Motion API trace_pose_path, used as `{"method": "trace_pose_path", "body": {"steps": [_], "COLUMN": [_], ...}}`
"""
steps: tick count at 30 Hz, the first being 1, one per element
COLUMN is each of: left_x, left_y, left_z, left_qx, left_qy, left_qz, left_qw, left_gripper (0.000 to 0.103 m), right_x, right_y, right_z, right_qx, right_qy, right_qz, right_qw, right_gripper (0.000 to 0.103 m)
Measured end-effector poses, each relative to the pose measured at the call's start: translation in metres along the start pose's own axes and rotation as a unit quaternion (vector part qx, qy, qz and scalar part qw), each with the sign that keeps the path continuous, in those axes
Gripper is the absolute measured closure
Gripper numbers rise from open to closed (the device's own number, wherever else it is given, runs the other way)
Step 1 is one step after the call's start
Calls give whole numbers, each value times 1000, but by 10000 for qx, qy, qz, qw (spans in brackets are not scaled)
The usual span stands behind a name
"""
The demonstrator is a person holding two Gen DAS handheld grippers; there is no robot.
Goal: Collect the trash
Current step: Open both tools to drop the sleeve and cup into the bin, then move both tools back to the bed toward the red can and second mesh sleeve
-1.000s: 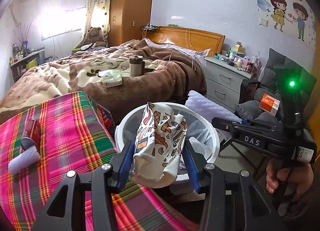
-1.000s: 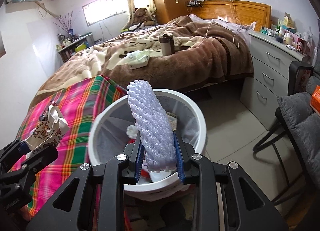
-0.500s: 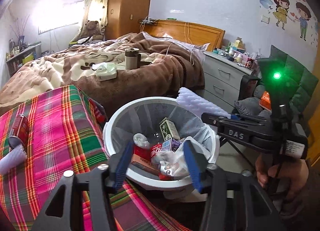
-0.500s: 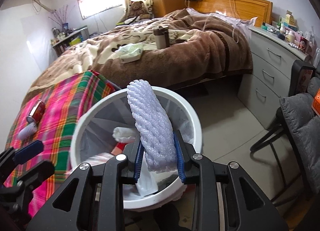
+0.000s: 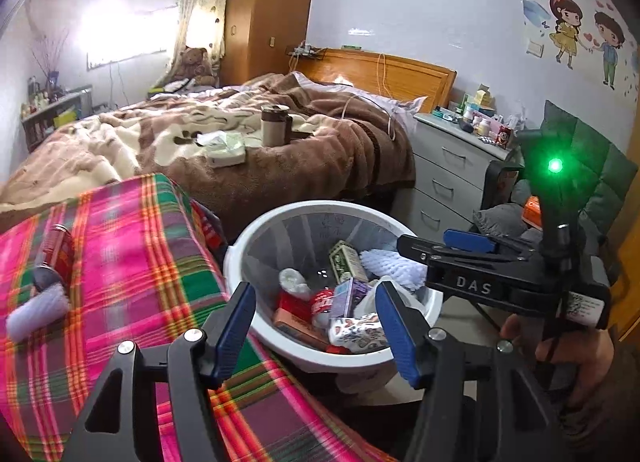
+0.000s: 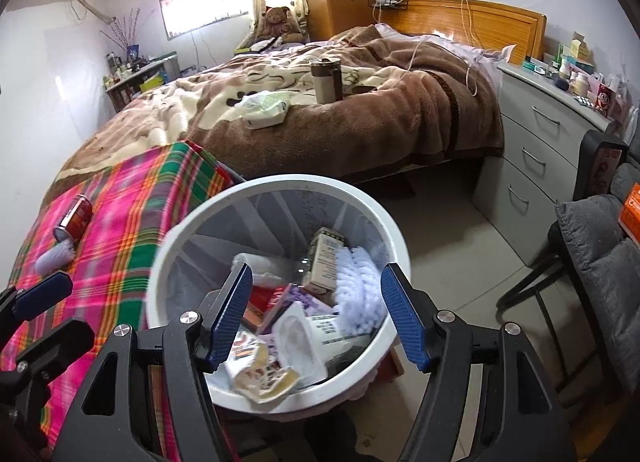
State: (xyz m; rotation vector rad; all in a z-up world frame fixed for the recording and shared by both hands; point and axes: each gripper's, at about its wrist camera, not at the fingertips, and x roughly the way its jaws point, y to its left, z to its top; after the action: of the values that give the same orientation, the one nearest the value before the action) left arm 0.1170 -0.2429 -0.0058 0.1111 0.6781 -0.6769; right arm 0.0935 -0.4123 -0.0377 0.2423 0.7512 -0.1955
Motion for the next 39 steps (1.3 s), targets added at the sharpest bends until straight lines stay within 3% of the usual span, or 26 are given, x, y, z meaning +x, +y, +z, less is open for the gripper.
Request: {"method": "trace_pose_path", "body": {"steps": [19, 39], "left_x": [-66, -109], "left_y": [50, 154], "left_z": [-15, -37], "left_qx": [-227, -573], "left_qy": [-378, -531], "left_qz": [496, 1198], "left_qw": [9978, 9897], "left_gripper": [41, 41], "right_x": [-20, -8], "right_y": [58, 139], "right_z": [-4, 2], "right_qx": [-107, -531], "right_qy": [-344, -336], "right_qz": [499, 996], "right_qw": [9981, 9930], "right_gripper": [35, 35]}}
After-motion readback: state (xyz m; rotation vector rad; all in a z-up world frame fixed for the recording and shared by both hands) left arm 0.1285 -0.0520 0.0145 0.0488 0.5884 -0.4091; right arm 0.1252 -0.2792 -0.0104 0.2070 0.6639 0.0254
